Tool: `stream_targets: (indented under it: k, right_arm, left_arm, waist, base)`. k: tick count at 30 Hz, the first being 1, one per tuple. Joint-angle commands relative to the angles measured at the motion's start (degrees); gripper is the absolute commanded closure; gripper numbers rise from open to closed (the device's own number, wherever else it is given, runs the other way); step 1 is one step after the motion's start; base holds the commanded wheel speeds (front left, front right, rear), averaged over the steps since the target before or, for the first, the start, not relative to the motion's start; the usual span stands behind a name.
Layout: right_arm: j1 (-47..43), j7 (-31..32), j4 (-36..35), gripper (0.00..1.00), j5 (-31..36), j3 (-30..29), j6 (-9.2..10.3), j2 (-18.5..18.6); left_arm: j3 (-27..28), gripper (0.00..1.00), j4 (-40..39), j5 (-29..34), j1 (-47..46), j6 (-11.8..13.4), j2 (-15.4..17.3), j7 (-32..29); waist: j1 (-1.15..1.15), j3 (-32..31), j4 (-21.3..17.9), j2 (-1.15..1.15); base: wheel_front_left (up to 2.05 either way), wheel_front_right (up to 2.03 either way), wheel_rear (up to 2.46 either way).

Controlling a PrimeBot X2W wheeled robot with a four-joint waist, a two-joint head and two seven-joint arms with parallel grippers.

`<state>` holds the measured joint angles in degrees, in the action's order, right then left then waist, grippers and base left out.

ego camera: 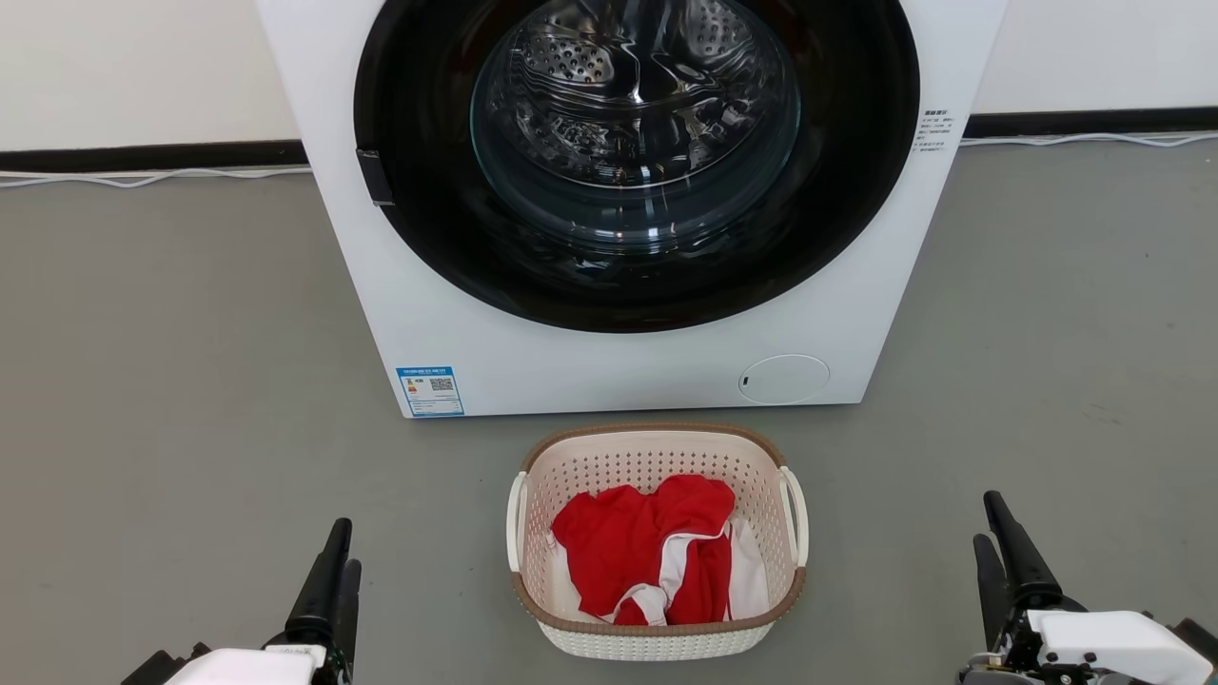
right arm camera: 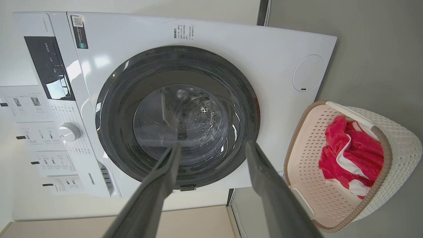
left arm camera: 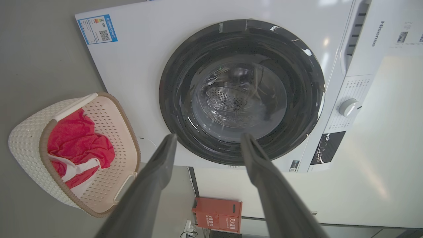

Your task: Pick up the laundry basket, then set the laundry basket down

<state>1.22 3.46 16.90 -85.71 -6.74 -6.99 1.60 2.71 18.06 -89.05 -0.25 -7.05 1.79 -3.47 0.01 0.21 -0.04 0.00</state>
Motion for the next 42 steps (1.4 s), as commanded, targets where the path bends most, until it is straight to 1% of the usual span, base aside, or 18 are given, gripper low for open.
stream_targets:
  k: [1, 14, 22, 42]
  right_arm:
    - [1.09, -0.53, -2.01, 0.0, 1.36, 0.34, -0.11, 0.74]
    - [0.85, -2.7, -4.09, 0.0, 16.09, 1.23, -0.15, 0.91]
    - [0.89, -4.04, -5.1, 0.0, 24.69, 1.48, -0.18, 0.89]
    - [0.87, -7.37, -5.89, 0.0, 41.15, 3.33, -0.26, 1.01]
  left_arm:
    - [-0.04, 0.0, -1.59, 0.72, -1.8, 0.18, 0.39, 0.41]
    - [-1.11, 0.0, -2.14, 11.08, -1.84, 2.33, 0.47, 2.59]
    - [-1.73, 0.0, -2.42, 18.11, -1.87, 3.17, 0.53, 3.94]
    - [-2.38, 0.0, -3.18, 30.95, -1.49, 4.72, 0.66, 7.3]
  waist:
    - [-0.01, 0.01, 0.0, 0.0]
    - [-0.01, -0.01, -0.1, 0.0]
    - [-0.01, 0.02, -0.25, 0.0]
    - [-0.01, -0.23, -0.64, 0.0]
  base:
    - [0.0, 0.0, 0.0]
    - [0.0, 0.0, 0.0]
    - [0.0, 0.0, 0.0]
    - [0.0, 0.0, 0.0]
